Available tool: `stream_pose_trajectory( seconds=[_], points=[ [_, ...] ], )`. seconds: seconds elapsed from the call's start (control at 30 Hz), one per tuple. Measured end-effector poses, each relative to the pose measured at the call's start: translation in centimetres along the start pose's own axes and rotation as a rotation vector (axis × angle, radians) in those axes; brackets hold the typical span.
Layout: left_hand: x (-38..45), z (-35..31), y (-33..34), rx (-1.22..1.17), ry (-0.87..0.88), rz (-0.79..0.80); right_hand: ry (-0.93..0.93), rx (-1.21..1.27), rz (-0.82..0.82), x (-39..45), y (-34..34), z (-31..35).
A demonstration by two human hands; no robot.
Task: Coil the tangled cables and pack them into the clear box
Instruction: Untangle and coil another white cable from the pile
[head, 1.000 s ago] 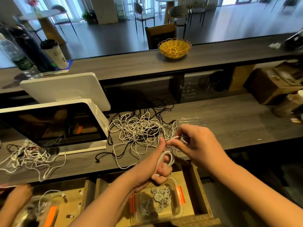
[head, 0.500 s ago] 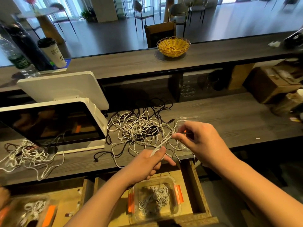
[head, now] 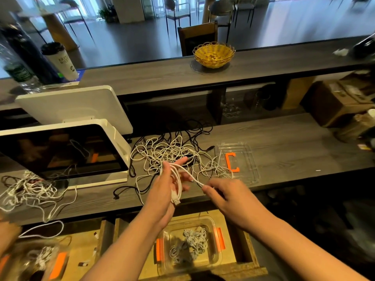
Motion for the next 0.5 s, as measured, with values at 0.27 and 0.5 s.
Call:
stream_pose_trajectory(
  seconds=[0.27, 0.5],
  points=[
    [0.5, 0.0, 0.6, -0.364, -0.012, -0.103, 0.030, -0.098, 0.056, 0.1, 2.9, 0.2],
    [1.8, 0.8, -0.4, -0.359, 0.000, -0.217, -0.005, -0.131, 0.143, 0.1, 4.3, 2.2]
  ],
)
Point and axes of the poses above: each hand's wrist, its own x-axis towards the middle knuckle, its own y-axis out of the palm, z = x × y, the point moved 7 cm from there along x, towards the middle knuckle, and after that the axes turned 10 degrees about -x, right-handed, at the moved point
